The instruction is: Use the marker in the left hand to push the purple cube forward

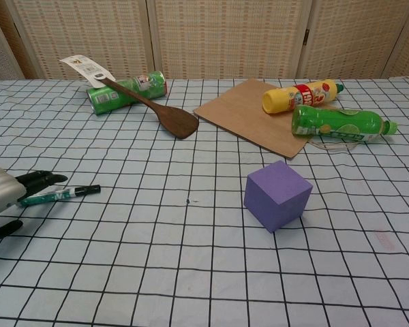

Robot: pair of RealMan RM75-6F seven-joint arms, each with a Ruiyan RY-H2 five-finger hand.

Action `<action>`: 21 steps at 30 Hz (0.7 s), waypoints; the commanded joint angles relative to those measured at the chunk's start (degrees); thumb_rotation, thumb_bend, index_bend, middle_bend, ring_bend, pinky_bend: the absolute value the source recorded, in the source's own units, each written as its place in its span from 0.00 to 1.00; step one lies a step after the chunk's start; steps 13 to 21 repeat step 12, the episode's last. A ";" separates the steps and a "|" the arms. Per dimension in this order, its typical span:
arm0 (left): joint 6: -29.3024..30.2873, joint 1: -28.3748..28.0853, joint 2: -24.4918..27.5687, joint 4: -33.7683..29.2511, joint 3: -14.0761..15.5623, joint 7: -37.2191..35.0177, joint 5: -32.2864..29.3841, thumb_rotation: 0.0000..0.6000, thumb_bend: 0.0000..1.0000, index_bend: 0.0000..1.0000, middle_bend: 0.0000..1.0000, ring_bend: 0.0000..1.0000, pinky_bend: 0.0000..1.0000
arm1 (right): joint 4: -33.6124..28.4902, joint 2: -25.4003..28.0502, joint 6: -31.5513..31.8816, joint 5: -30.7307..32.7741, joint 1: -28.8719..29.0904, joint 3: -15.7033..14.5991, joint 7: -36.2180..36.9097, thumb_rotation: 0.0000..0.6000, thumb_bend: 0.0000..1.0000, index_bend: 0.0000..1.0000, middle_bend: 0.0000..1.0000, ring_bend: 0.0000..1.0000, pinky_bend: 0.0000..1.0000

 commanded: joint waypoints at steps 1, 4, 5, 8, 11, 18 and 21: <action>5.80 3.63 6.46 -11.16 -1.16 1.41 -0.53 1.00 0.38 0.00 0.03 0.50 0.73 | 0.00 -0.03 -0.03 0.03 -0.05 -0.03 -0.12 1.00 0.13 0.00 0.00 0.00 0.00; 13.09 7.35 10.34 -16.39 0.01 -4.21 2.51 1.00 0.37 0.00 0.02 0.19 0.46 | -0.07 -0.10 -0.23 0.03 -0.07 -0.10 -0.47 1.00 0.13 0.00 0.00 0.00 0.00; 14.83 8.55 11.55 -17.63 0.55 -6.42 3.08 1.00 0.37 0.00 0.02 0.08 0.34 | -0.07 -0.15 -0.30 -0.04 -0.07 -0.14 -0.62 1.00 0.13 0.00 0.00 0.00 0.00; 17.80 11.72 15.80 -20.73 3.13 -17.25 4.45 1.00 0.36 0.00 0.02 0.01 0.20 | -0.13 -0.33 -0.47 -0.30 -0.10 -0.32 -1.20 1.00 0.13 0.00 0.00 0.00 0.00; 17.59 12.50 19.74 -22.22 4.37 -23.95 5.08 1.00 0.36 0.00 0.03 0.00 0.17 | -0.13 -0.61 -0.28 -1.04 -0.20 -0.54 -1.91 1.00 0.13 0.00 0.00 0.00 0.00; 17.68 12.65 20.54 -22.45 4.20 -25.82 5.09 1.00 0.36 0.00 0.03 0.00 0.17 | -0.13 -0.68 -0.27 -1.40 -0.23 -0.72 -2.09 1.00 0.13 0.00 0.00 0.00 0.00; 17.68 12.65 20.54 -22.45 4.20 -25.82 5.09 1.00 0.36 0.00 0.03 0.00 0.17 | -0.13 -0.68 -0.27 -1.40 -0.23 -0.72 -2.09 1.00 0.13 0.00 0.00 0.00 0.00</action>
